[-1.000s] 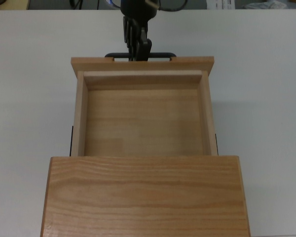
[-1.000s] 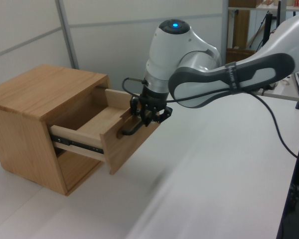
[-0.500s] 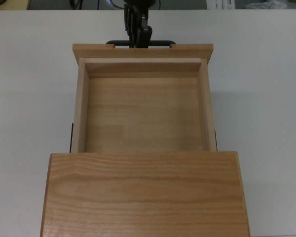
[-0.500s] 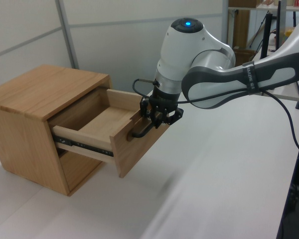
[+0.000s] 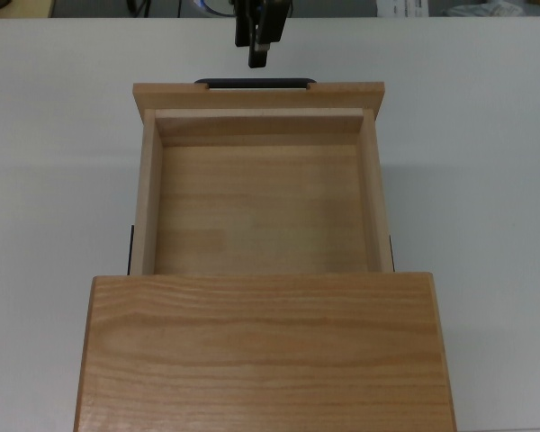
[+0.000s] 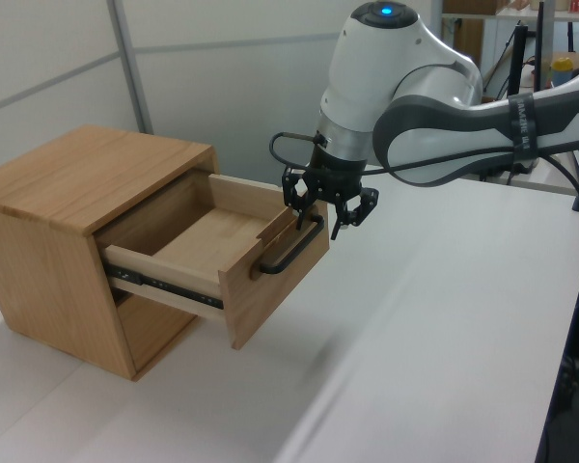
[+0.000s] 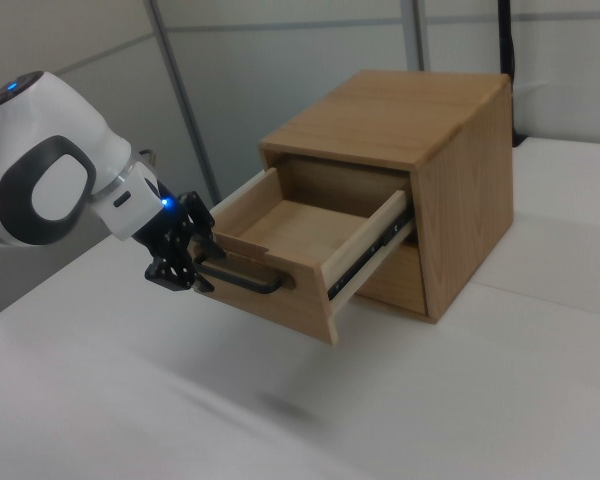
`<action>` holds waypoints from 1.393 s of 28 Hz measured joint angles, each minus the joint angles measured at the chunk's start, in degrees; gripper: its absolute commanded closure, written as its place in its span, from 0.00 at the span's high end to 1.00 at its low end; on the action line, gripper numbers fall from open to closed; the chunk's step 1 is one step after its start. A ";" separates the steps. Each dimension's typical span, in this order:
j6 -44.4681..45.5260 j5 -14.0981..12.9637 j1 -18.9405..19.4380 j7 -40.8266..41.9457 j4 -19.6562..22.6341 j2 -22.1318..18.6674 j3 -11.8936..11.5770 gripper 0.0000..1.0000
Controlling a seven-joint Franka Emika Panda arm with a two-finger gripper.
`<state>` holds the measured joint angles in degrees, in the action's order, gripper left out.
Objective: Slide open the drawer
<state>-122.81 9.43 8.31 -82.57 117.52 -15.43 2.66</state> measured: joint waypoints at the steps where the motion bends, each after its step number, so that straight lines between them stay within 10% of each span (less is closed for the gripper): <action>1: 0.04 -0.12 0.04 0.35 0.02 -0.06 0.00 1.00; 9: 1.76 -1.72 0.11 8.53 0.13 -0.06 0.00 1.00; 20: 11.29 -9.15 0.04 40.78 -4.00 -0.75 -1.07 1.00; 30: 21.72 -9.69 -0.22 72.31 -7.23 -0.64 -1.54 1.00; 39: 27.48 -9.45 -2.59 80.48 -10.94 1.51 -1.83 1.00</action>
<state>-95.33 -0.02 5.72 -2.09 106.58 -13.92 0.82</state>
